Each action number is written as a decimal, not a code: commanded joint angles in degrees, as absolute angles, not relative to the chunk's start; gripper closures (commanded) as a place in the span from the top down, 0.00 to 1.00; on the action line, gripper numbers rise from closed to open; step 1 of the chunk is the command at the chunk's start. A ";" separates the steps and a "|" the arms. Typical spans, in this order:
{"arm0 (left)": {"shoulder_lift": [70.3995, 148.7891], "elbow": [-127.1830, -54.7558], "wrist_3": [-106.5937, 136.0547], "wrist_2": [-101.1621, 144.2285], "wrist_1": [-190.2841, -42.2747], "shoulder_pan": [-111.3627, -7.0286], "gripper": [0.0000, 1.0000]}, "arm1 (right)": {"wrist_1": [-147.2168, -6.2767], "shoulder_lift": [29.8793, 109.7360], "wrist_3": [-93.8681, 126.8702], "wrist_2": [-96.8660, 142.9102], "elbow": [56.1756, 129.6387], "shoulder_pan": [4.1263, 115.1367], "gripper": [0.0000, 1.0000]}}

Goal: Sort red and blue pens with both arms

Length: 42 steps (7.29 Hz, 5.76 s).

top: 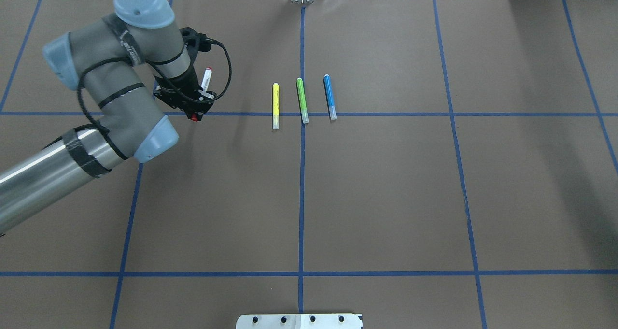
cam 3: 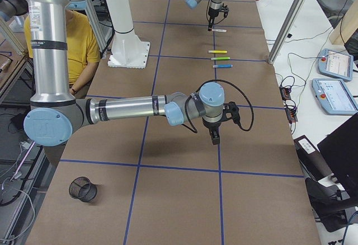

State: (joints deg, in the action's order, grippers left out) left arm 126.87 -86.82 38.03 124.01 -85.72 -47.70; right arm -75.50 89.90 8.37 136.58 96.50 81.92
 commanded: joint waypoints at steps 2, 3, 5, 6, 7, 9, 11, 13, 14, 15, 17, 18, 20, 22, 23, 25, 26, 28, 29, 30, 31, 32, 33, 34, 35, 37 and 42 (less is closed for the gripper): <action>110.02 -107.60 18.17 123.40 -74.02 -53.16 0.00 | -75.50 90.09 8.35 136.58 96.50 81.91 1.00; 102.73 -113.15 12.89 120.35 -72.61 -54.83 0.00 | -75.41 90.17 8.26 136.58 96.42 81.91 1.00; 88.05 -121.43 6.09 116.30 -72.68 -57.55 0.00 | -75.41 90.35 8.17 136.58 96.50 81.91 1.00; 80.67 -124.86 2.32 111.32 -72.86 -59.31 0.00 | -75.41 90.35 8.17 136.58 96.50 81.91 1.00; 74.68 -126.98 -3.02 108.14 -73.04 -60.20 0.00 | -75.41 90.35 8.17 136.67 96.50 81.91 1.00; 63.60 -127.97 -22.57 104.01 -76.87 -68.16 0.00 | -75.41 90.61 8.17 136.67 96.50 81.91 1.00; 52.27 -128.23 -28.64 96.81 -84.95 -70.75 0.00 | -75.32 90.88 8.09 136.67 96.50 81.91 1.00; 44.41 -128.14 -38.08 91.51 -88.85 -70.66 0.00 | -75.24 91.23 8.00 136.67 96.59 81.91 1.00; 41.08 -128.06 -39.45 91.15 -88.86 -70.58 0.00 | -75.23 91.32 7.91 136.67 96.59 81.91 1.00; 39.04 -127.45 -38.85 91.23 -87.64 -70.58 0.00 | -75.23 91.41 7.82 136.67 96.59 81.83 1.00; 38.76 -126.91 -33.24 91.58 -78.09 -70.05 0.00 | -75.23 91.76 7.82 136.76 96.59 81.74 1.00; 38.67 -126.22 -32.96 91.84 -75.87 -70.14 0.00 | -75.23 91.84 7.74 136.76 96.59 81.74 1.00; 38.67 -123.06 -32.96 98.39 -75.32 -70.05 0.00 | -75.15 92.54 7.82 136.93 96.68 81.56 1.00; 38.67 -120.34 -33.48 104.29 -75.32 -70.05 0.00 | -75.15 92.81 7.91 137.02 96.77 81.48 1.00; 38.67 -119.19 -33.57 106.68 -75.41 -70.05 0.00 | -75.23 92.90 7.91 137.11 96.77 81.47 1.00; 38.85 -117.34 -34.62 110.90 -75.67 -69.96 0.00 | -75.15 93.60 7.91 137.20 96.86 81.39 1.00; 39.20 -116.81 -34.72 111.18 -75.67 -69.96 0.00 | -75.15 93.60 7.91 137.20 96.86 81.39 1.00; 42.26 -112.43 -34.89 111.18 -76.90 -69.96 0.00 | -75.15 93.69 7.91 137.28 96.86 81.39 1.00; 42.97 -111.19 -34.89 111.18 -77.08 -69.96 0.00 | -75.15 93.78 7.91 137.29 96.86 81.39 1.00; 42.98 -110.66 -34.98 111.18 -77.69 -69.96 0.00 | -75.15 93.69 7.91 137.29 96.94 81.39 1.00; 42.89 -109.61 -35.33 111.18 -78.22 -69.96 0.00 | -75.15 93.78 7.91 137.29 96.94 81.39 1.00; 42.89 -108.90 -35.68 112.05 -78.66 -69.96 0.00 | -75.15 93.78 7.91 137.29 96.94 81.39 1.00; 42.89 -108.64 -35.77 113.19 -78.84 -69.96 0.00 | -75.15 93.78 7.82 137.29 97.03 81.39 1.00; 42.89 -108.55 -35.77 114.68 -78.84 -69.96 0.00 | -75.15 93.87 7.82 137.29 97.03 81.39 1.00; 42.89 -108.28 -35.77 115.48 -78.84 -69.96 0.00 | -75.15 93.95 7.82 137.29 97.03 81.39 1.00; 42.80 -107.58 -37.08 115.49 -78.84 -69.96 0.00 | -75.15 94.13 7.82 137.29 97.03 81.39 1.00; 42.45 -105.74 -39.73 115.40 -78.84 -69.96 0.00 | -75.15 94.31 7.82 137.29 97.21 81.39 1.00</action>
State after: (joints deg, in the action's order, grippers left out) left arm 42.48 -106.36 -39.54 115.47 -78.82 -69.96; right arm -75.15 94.24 7.82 137.29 97.14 81.39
